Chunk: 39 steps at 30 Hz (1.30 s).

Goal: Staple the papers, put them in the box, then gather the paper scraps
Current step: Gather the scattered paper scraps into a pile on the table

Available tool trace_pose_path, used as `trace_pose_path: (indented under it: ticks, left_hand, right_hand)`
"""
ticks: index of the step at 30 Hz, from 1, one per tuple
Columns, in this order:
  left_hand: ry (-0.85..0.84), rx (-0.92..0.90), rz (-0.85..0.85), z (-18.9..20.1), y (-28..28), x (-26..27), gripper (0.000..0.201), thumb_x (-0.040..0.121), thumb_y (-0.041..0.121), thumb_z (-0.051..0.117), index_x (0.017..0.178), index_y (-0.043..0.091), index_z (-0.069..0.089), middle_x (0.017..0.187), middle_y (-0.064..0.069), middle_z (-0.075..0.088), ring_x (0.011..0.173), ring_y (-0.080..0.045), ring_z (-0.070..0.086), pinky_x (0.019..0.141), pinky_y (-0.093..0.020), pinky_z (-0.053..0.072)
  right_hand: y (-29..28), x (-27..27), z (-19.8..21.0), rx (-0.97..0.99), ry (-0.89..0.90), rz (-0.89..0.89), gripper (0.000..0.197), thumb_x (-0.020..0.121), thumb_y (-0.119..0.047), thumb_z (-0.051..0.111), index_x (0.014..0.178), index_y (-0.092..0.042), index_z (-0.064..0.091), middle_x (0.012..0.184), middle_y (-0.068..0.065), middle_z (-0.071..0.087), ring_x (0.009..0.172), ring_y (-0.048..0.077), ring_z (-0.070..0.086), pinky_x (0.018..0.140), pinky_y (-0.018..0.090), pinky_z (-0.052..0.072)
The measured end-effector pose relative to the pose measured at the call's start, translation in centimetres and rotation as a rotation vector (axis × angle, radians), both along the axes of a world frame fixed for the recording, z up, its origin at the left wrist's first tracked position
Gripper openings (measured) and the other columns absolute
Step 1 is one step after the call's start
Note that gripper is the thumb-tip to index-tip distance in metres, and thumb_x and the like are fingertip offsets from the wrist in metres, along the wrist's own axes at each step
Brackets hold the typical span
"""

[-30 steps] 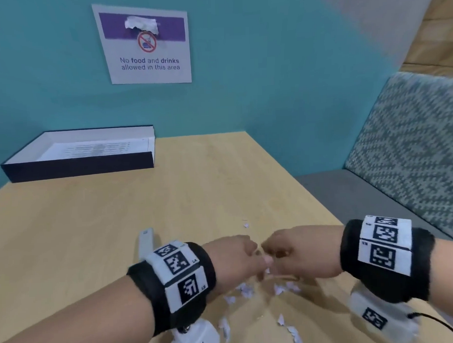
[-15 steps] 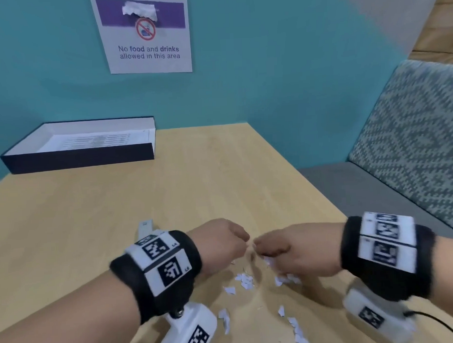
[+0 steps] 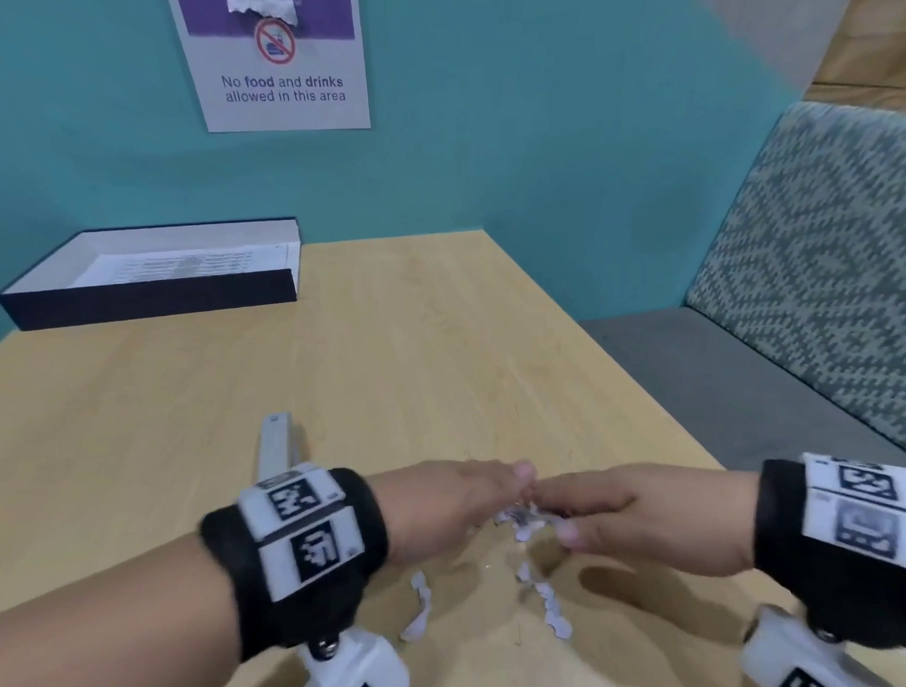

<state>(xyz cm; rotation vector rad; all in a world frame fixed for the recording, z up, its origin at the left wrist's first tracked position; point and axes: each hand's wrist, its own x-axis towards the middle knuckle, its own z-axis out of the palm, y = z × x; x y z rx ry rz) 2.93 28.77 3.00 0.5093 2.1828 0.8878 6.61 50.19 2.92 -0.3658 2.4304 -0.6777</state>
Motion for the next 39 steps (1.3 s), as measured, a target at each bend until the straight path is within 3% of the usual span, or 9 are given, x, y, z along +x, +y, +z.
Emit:
trace_pose_path:
  ticks: [3, 9, 12, 16, 20, 23, 27, 32, 39]
  left_hand:
    - [0.091, 0.057, 0.255, -0.2, -2.3, 0.1, 0.057, 0.096, 0.059, 0.03, 0.146, 0.032, 0.038, 0.153, 0.013, 0.035, 0.141, -0.009, 0.031, 0.117, -0.029, 0.017]
    - [0.022, 0.061, 0.186, -1.1, 0.5, 2.4, 0.055, 0.099, 0.052, 0.03, 0.145, 0.024, 0.04, 0.155, 0.001, 0.033, 0.144, -0.021, 0.028, 0.118, -0.035, 0.019]
    - [0.02, -0.012, 0.132, 0.0, 1.3, 2.6, 0.061, 0.091, 0.069, 0.027, 0.131, 0.034, 0.057, 0.143, 0.004, 0.052, 0.132, -0.021, 0.046, 0.115, -0.037, 0.028]
    - [0.253, -0.215, 0.019, 0.9, 2.8, 1.1, 0.056, 0.103, 0.046, 0.011, 0.154, 0.022, 0.017, 0.162, -0.007, 0.013, 0.15, -0.02, 0.008, 0.118, -0.033, 0.006]
    - [0.198, -0.191, -0.043, -0.9, 3.0, 1.7, 0.052, 0.105, 0.039, 0.021, 0.153, 0.019, 0.02, 0.162, -0.006, 0.013, 0.15, -0.023, 0.005, 0.12, -0.038, 0.005]
    - [0.056, -0.064, -0.05, -1.1, 0.8, 3.5, 0.06, 0.095, 0.061, 0.027, 0.147, 0.034, 0.035, 0.155, 0.013, 0.031, 0.144, -0.008, 0.026, 0.118, -0.029, 0.015]
    - [0.115, 0.088, 0.189, -0.8, -3.6, 4.9, 0.068, 0.085, 0.067, 0.031, 0.145, 0.035, 0.037, 0.156, 0.02, 0.021, 0.144, 0.003, 0.018, 0.12, -0.025, 0.009]
    - [0.062, 0.114, 0.385, -1.2, -3.6, 7.4, 0.058, 0.101, 0.049, 0.022, 0.153, 0.024, 0.018, 0.154, 0.019, 0.007, 0.149, -0.011, 0.009, 0.118, -0.027, 0.007]
    - [-0.144, 0.304, 0.292, -1.3, 2.5, 9.0, 0.07, 0.079, 0.077, 0.021, 0.134, 0.043, 0.048, 0.137, 0.02, 0.05, 0.134, -0.004, 0.039, 0.109, -0.025, 0.023]
  right_hand:
    - [2.2, 0.6, 0.0, 0.122, 0.131, -0.191, 0.083, 0.078, -0.076, 0.038, 0.13, -0.011, 0.046, 0.131, 0.006, 0.057, 0.125, 0.026, 0.051, 0.105, 0.038, 0.04]
    - [-0.8, 1.4, -1.6, 0.2, 0.099, 0.082, 0.059, 0.096, -0.054, 0.036, 0.144, -0.019, 0.038, 0.16, -0.007, 0.02, 0.144, 0.009, 0.026, 0.118, 0.032, 0.022]
    - [-1.1, 1.3, -0.6, 0.088, 0.155, -0.027, 0.046, 0.093, -0.053, 0.045, 0.117, -0.017, 0.06, 0.116, 0.0, 0.067, 0.106, 0.019, 0.063, 0.095, 0.042, 0.048]
    - [-0.2, -0.9, -0.8, 0.287, 0.29, -0.109, 0.045, 0.095, -0.05, 0.043, 0.106, -0.007, 0.053, 0.099, -0.001, 0.055, 0.098, 0.028, 0.058, 0.084, 0.039, 0.045]
    - [-1.3, 0.4, -2.1, 0.185, 0.218, 0.101, 0.054, 0.092, -0.048, 0.042, 0.134, -0.015, 0.047, 0.13, -0.007, 0.044, 0.118, 0.016, 0.05, 0.103, 0.035, 0.039]
    - [-1.2, 3.2, -2.2, 0.174, 0.22, 0.219, 0.048, 0.091, -0.047, 0.045, 0.131, -0.02, 0.05, 0.136, -0.006, 0.047, 0.121, 0.015, 0.049, 0.105, 0.038, 0.039]
    - [0.5, 5.2, -0.6, 0.219, 0.224, 0.048, 0.055, 0.094, -0.051, 0.045, 0.128, -0.007, 0.049, 0.136, 0.006, 0.047, 0.123, 0.026, 0.049, 0.103, 0.043, 0.038]
    - [0.2, 6.6, -2.3, 0.278, 0.238, 0.009, 0.067, 0.086, -0.066, 0.035, 0.129, -0.015, 0.041, 0.137, -0.002, 0.039, 0.138, 0.019, 0.034, 0.109, 0.037, 0.035]
    - [-1.5, 7.1, 0.3, 0.075, 0.24, 0.005, 0.042, 0.085, -0.056, 0.047, 0.11, -0.025, 0.057, 0.108, -0.003, 0.062, 0.097, 0.017, 0.06, 0.09, 0.043, 0.048]
